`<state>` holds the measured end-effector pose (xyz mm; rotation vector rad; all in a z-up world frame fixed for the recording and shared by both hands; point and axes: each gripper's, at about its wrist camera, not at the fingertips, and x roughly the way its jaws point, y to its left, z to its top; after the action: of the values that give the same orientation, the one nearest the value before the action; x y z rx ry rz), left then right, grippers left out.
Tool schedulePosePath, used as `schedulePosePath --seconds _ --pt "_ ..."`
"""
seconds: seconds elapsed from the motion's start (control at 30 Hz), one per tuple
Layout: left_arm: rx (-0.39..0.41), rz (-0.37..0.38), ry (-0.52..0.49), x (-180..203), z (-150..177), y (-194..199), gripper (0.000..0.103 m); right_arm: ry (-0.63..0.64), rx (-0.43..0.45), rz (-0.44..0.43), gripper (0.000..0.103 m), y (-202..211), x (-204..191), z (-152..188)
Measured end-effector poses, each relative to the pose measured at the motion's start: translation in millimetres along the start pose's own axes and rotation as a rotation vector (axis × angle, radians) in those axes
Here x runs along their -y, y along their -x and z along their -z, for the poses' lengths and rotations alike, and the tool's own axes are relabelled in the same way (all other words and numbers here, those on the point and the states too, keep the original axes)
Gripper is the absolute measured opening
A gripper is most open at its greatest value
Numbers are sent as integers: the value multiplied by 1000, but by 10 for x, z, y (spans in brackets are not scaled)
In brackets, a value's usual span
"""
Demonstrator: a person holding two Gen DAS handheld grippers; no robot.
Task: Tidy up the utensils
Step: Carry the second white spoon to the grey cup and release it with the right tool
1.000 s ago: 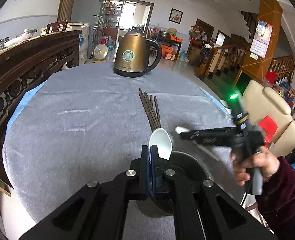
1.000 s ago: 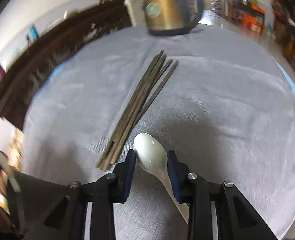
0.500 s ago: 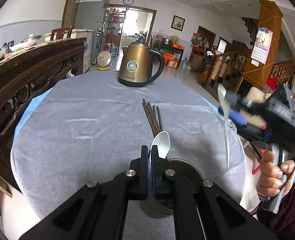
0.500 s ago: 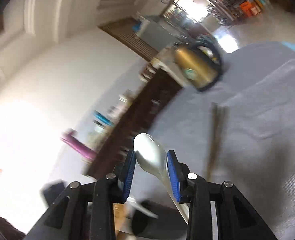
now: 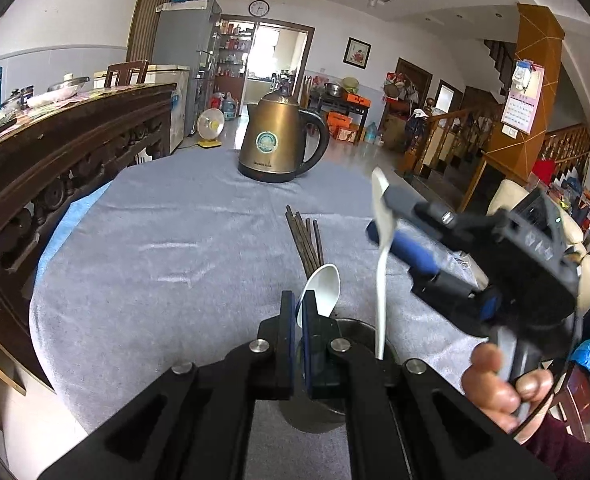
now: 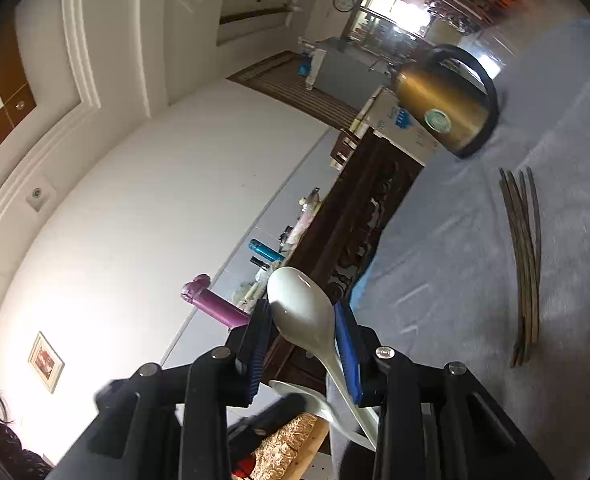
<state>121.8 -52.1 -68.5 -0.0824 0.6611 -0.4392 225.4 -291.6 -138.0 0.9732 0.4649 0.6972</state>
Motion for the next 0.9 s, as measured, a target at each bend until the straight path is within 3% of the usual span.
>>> schedulePosePath --seconds 0.17,0.27,0.33,0.6,0.9 --pt "-16 -3 -5 -10 17 -9 5 -5 -27 29 37 71 108 124" --pt "-14 8 17 -55 -7 8 16 -6 -42 25 39 221 125 150" --pt "-2 5 30 -84 -15 31 23 -13 -38 32 51 378 135 148" --pt "-1 5 58 -169 -22 20 24 -18 71 85 53 739 175 15" --pt "10 -11 93 -357 -142 10 24 -15 74 194 53 774 265 -59"
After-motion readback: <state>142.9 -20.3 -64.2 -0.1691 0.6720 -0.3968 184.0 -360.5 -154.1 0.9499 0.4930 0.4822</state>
